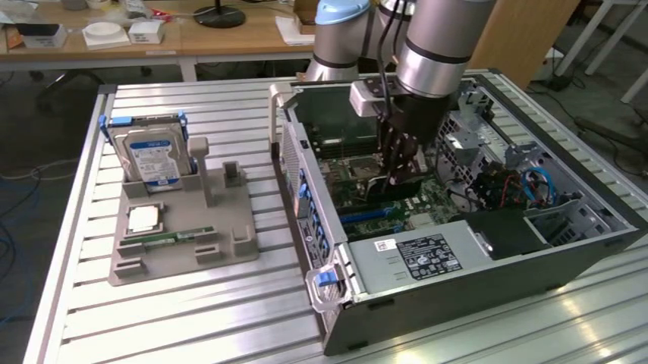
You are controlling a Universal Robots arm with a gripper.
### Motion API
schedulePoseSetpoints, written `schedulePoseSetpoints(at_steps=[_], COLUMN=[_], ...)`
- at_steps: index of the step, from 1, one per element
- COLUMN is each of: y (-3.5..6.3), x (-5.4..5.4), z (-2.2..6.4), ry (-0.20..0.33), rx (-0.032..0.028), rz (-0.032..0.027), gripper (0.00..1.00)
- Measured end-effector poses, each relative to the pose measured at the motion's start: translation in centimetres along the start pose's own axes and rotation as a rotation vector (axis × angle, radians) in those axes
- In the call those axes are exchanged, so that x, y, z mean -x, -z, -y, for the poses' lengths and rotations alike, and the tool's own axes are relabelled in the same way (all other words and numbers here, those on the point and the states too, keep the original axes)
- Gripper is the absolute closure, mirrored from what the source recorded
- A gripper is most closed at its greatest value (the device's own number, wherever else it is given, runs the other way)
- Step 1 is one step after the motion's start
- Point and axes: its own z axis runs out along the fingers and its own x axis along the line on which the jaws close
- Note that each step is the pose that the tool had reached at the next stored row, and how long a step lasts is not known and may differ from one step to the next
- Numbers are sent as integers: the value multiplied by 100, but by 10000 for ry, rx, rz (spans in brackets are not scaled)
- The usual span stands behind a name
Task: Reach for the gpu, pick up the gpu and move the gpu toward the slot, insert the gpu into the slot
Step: 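Insert the gpu into the slot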
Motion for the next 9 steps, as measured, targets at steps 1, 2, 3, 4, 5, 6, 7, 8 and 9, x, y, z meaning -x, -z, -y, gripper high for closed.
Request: schedulePoseSetpoints(at_steps=[1,2,3,4,5,6,7,8,9], y=[-3,-8,-15,-24,-35,-46,-58,-68,-77], x=[0,0,-1,-2,-5,-7,-9,-11,-12], z=[-10,-17,-22,-27,-30,-33,-36,-38,-41], ry=[-1,-1,0,0,0,0,1,0,-1], rx=[0,0,-1,-1,0,0,0,0,0], rz=[0,1,2,1,1,0,0,0,-1], gripper=[74,74,74,74,74,74,74,74,74])
